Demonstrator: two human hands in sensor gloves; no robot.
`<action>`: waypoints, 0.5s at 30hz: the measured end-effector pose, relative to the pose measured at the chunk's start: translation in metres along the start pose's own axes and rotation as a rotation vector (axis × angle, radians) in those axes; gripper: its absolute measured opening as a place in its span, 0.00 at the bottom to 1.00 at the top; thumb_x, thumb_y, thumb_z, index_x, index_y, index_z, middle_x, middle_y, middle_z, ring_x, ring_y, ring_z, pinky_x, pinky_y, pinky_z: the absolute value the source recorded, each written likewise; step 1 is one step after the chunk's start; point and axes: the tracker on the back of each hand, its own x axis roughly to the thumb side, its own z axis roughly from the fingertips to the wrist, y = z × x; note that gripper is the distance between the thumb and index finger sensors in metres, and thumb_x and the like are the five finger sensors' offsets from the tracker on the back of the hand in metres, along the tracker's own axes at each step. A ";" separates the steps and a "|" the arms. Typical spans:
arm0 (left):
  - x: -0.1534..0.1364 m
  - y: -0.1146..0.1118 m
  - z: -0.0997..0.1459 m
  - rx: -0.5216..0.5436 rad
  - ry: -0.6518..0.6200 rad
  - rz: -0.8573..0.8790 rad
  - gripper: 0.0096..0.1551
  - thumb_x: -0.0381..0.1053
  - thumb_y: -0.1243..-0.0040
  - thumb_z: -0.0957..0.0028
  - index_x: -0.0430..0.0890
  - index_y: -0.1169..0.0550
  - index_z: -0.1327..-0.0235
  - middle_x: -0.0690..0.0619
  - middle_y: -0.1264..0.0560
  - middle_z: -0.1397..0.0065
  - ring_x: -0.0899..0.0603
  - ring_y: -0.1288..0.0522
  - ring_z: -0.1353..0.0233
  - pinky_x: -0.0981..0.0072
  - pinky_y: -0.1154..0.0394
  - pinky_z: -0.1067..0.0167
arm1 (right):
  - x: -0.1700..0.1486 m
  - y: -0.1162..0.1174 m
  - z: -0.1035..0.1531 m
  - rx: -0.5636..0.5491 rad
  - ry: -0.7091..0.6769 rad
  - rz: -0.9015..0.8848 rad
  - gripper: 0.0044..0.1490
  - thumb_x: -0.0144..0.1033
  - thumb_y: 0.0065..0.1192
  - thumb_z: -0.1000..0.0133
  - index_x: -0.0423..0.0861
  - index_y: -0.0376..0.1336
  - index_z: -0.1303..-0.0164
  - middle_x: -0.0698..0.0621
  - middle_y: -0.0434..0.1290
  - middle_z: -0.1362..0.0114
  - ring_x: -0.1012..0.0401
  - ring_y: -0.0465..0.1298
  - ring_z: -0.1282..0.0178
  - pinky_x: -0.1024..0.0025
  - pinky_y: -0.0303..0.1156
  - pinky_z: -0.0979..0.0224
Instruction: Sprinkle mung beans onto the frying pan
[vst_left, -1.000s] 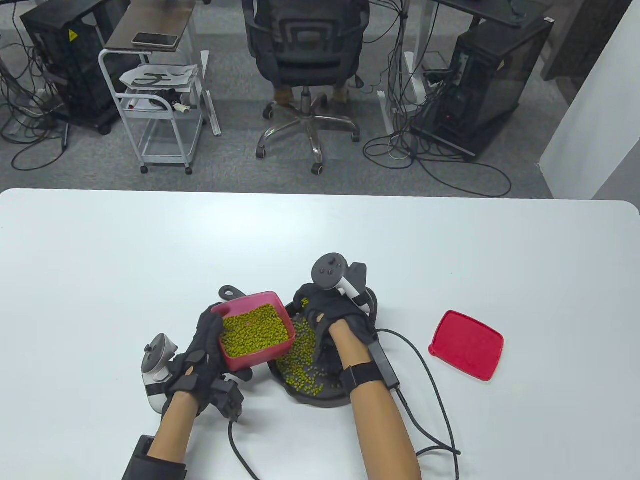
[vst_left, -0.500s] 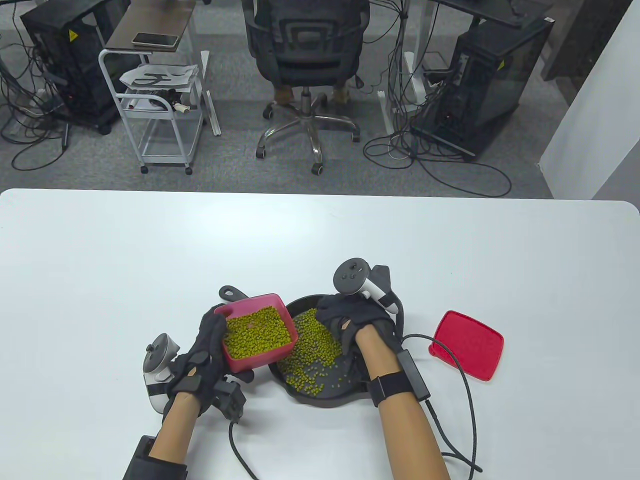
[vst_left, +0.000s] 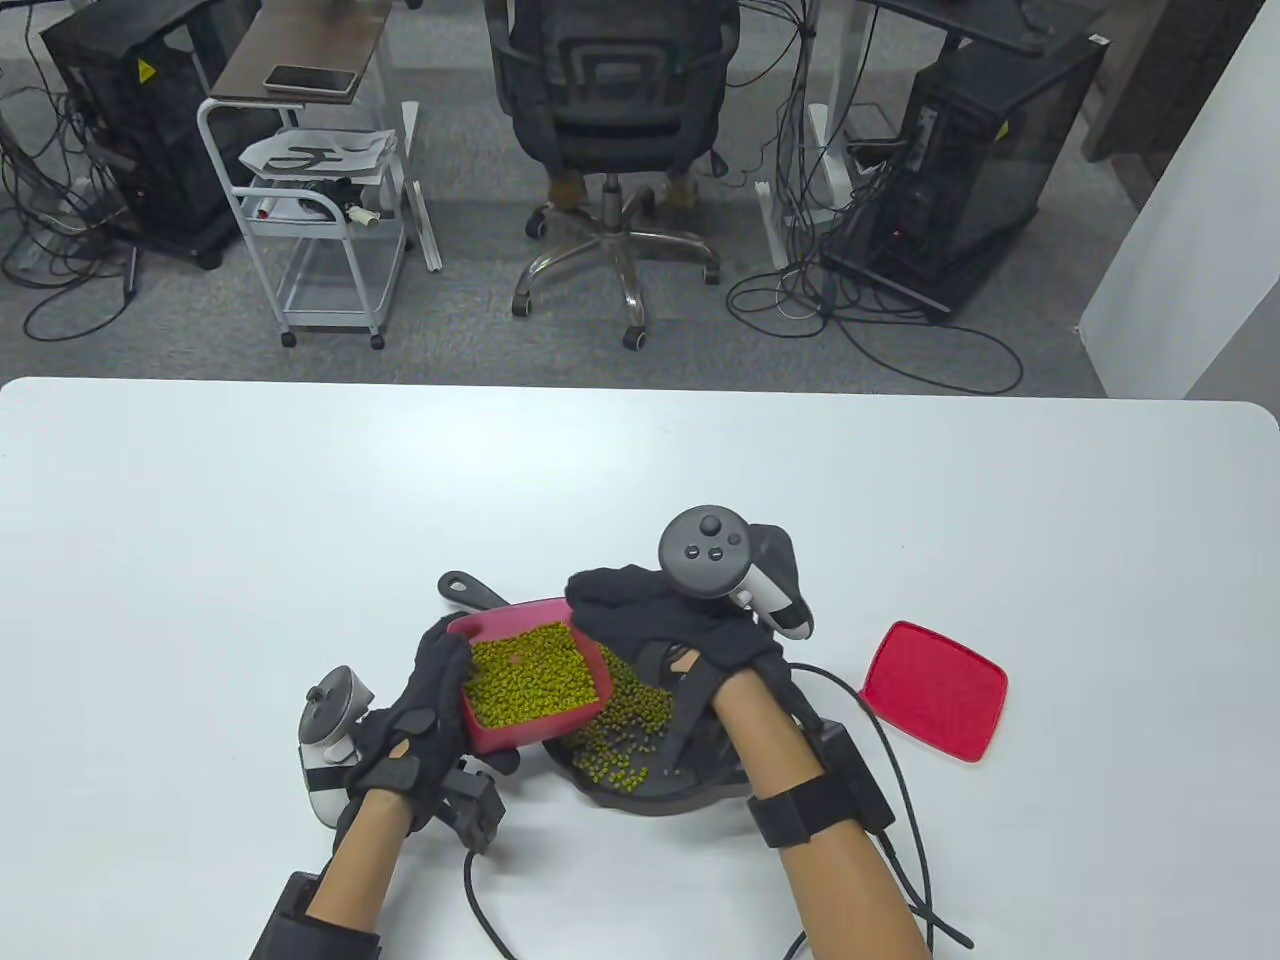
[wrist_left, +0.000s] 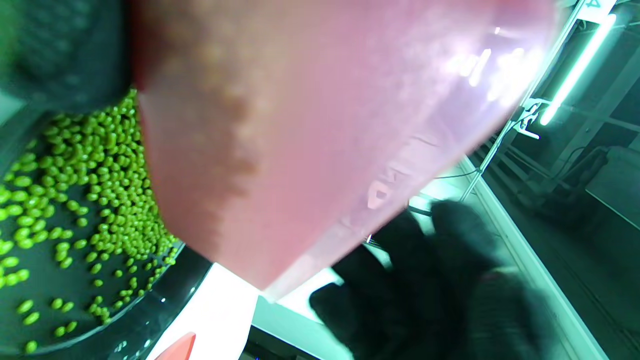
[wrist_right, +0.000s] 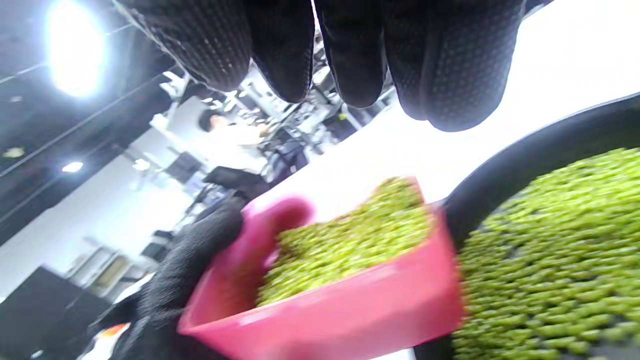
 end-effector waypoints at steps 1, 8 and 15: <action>0.000 -0.001 0.000 -0.001 -0.001 -0.002 0.45 0.78 0.53 0.49 0.62 0.50 0.23 0.39 0.43 0.23 0.32 0.22 0.43 0.49 0.15 0.67 | 0.004 0.004 -0.001 0.015 -0.006 0.010 0.32 0.45 0.65 0.39 0.47 0.64 0.25 0.35 0.65 0.19 0.34 0.68 0.28 0.47 0.75 0.35; -0.002 -0.007 0.003 -0.021 -0.012 -0.033 0.45 0.78 0.53 0.49 0.62 0.50 0.23 0.39 0.43 0.23 0.32 0.23 0.43 0.49 0.15 0.67 | 0.011 0.060 -0.031 0.274 0.155 0.287 0.41 0.46 0.70 0.41 0.48 0.58 0.19 0.33 0.52 0.13 0.34 0.58 0.20 0.49 0.71 0.29; -0.006 -0.009 0.003 0.011 -0.007 -0.018 0.45 0.77 0.52 0.49 0.60 0.49 0.23 0.38 0.42 0.24 0.32 0.22 0.46 0.49 0.15 0.69 | 0.009 0.070 -0.044 0.370 0.248 0.248 0.56 0.47 0.79 0.46 0.45 0.50 0.15 0.31 0.46 0.13 0.32 0.54 0.22 0.49 0.73 0.31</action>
